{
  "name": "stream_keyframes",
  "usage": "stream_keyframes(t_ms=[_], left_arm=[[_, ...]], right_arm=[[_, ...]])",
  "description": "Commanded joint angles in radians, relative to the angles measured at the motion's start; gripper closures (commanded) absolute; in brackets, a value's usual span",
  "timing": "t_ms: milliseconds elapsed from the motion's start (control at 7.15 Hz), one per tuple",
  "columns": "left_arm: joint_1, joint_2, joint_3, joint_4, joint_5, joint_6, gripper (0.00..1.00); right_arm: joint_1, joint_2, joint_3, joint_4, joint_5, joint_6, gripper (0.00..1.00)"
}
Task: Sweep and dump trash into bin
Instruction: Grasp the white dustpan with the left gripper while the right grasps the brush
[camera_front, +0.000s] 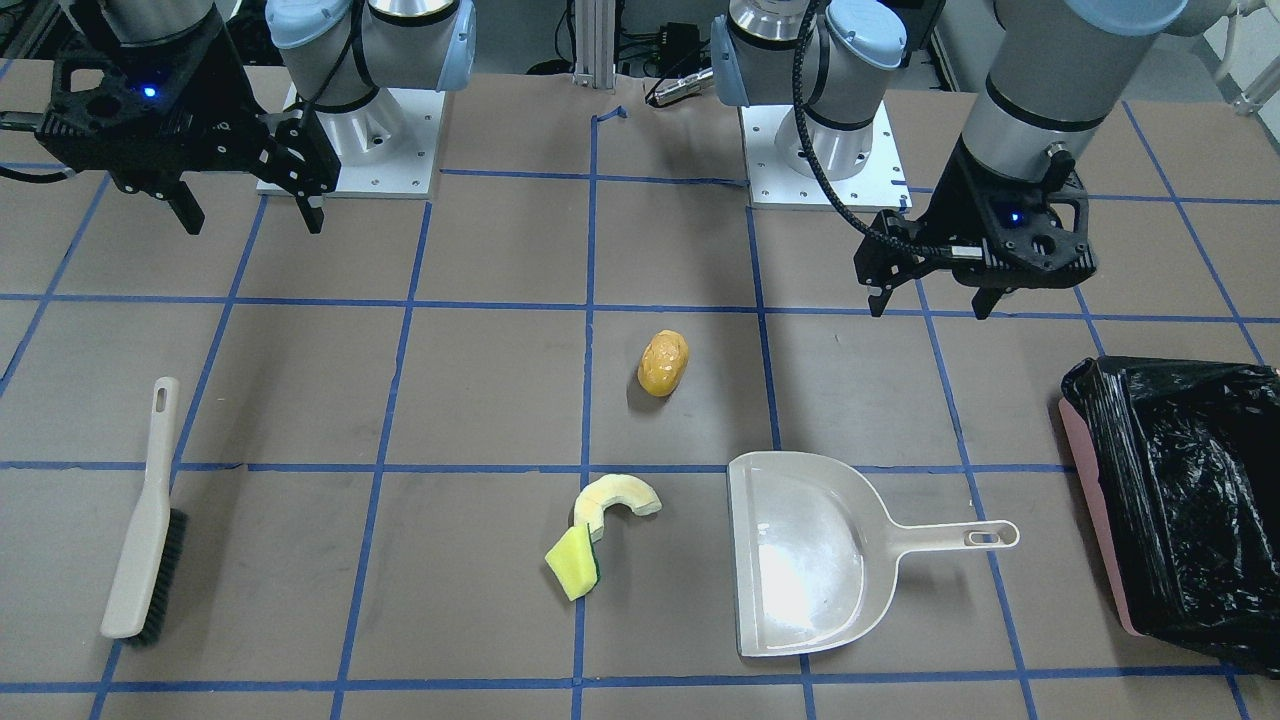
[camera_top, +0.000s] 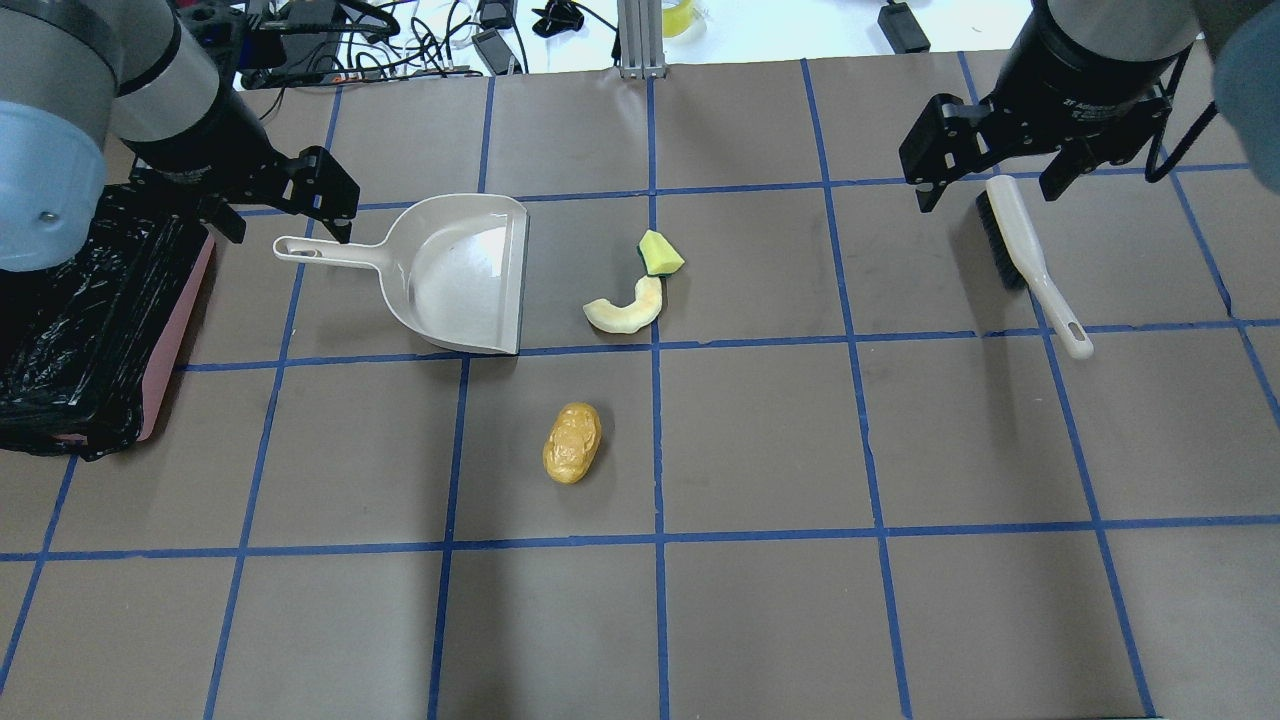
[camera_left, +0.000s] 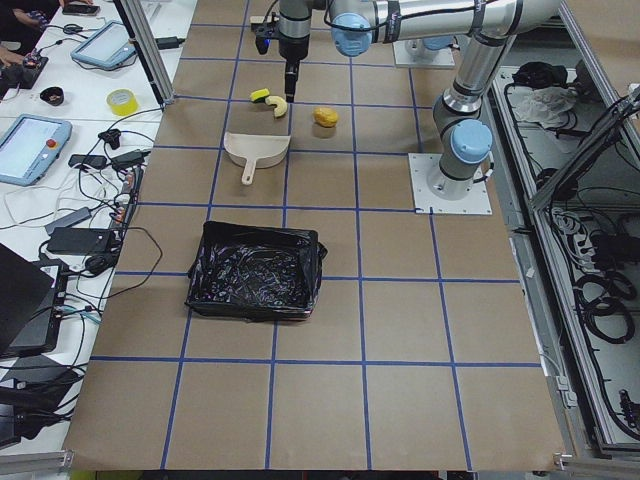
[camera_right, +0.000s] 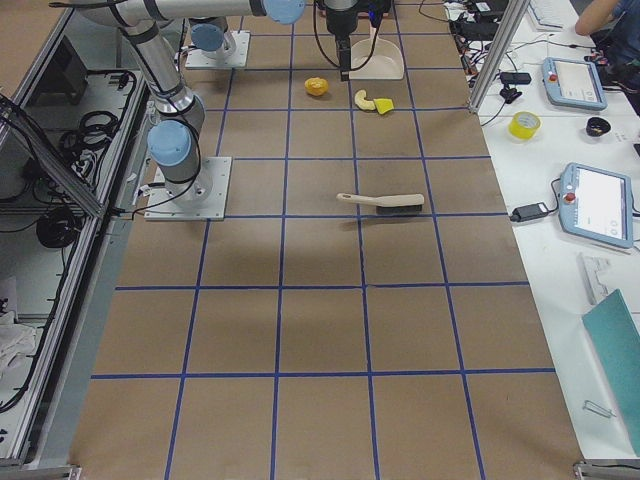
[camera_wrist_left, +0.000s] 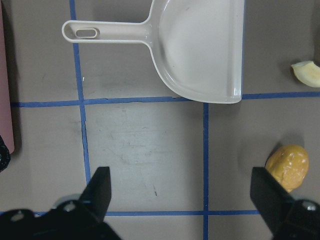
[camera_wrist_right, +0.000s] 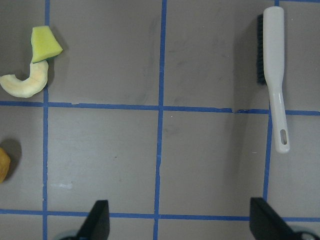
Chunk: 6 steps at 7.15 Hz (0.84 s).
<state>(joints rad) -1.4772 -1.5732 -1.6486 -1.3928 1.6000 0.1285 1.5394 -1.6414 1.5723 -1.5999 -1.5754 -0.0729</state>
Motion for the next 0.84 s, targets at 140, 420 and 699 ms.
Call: stream_keyframes(t_ms=[140,420,699], left_arm=[[0.000,-0.013,-0.002,0.023,-0.002,0.000,0.00],[0.002,-0.036,-0.003,0.018,-0.011,0.088,0.02],[0.011,-0.076,-0.007,0.027,-0.008,0.409,0.03]], right_arm=[[-0.001,0.000,0.002,0.003,-0.006,-0.008,0.00],[-0.018,0.053,0.006,-0.005,-0.024,-0.054,0.00],[-0.106,0.147,0.006,-0.009,-0.020,-0.119,0.00]])
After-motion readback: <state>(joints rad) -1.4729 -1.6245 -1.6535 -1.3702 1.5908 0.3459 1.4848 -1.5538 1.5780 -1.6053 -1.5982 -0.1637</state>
